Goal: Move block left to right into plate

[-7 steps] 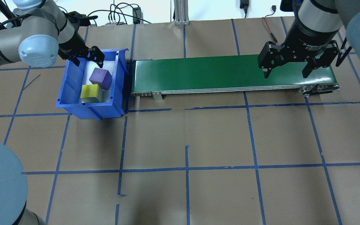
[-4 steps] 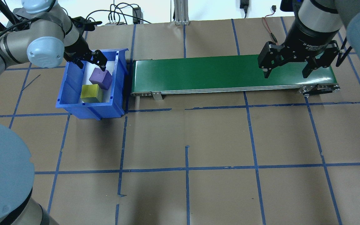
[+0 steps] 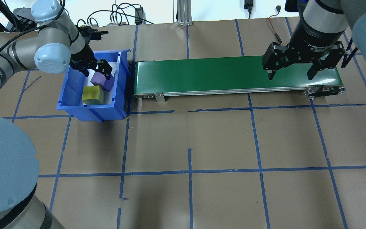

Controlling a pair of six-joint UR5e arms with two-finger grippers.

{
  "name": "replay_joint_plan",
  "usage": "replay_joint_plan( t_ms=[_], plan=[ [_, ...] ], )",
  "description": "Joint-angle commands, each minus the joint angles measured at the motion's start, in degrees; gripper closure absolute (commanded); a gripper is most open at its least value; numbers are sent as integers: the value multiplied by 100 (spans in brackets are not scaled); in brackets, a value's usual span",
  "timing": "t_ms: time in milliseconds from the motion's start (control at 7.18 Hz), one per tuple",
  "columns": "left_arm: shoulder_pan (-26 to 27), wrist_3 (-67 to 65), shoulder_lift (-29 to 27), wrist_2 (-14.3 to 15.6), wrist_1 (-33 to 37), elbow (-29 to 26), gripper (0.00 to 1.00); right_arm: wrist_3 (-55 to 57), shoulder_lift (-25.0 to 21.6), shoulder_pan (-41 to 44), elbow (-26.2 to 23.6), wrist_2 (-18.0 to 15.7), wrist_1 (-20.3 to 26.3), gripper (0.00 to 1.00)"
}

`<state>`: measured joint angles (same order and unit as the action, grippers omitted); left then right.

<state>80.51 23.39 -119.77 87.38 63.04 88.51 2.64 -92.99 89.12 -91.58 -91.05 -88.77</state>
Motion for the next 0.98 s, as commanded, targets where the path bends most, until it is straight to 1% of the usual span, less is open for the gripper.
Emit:
replay_joint_plan(
  t_ms=[0,139,279,418,557,697,836],
  plan=[
    [0,-2,-11,-37,15,60,5,0,0,0,0,0,0,0],
    [0,-2,-11,-37,24,61,23,0,0,0,0,0,0,0],
    [0,-10,-2,-46,-11,43,36,0,-8,0,0,0,0,0],
    [0,-28,128,-46,-28,-70,42,0,-8,0,0,0,0,0],
    [9,-37,277,-72,-229,-115,44,0,0,0,0,0,0,0],
    [18,-141,523,-255,-300,-159,44,-9,0,0,0,0,0,0],
    [87,-368,917,-614,-231,-168,44,-9,-8,0,0,0,0,0]
  ],
)
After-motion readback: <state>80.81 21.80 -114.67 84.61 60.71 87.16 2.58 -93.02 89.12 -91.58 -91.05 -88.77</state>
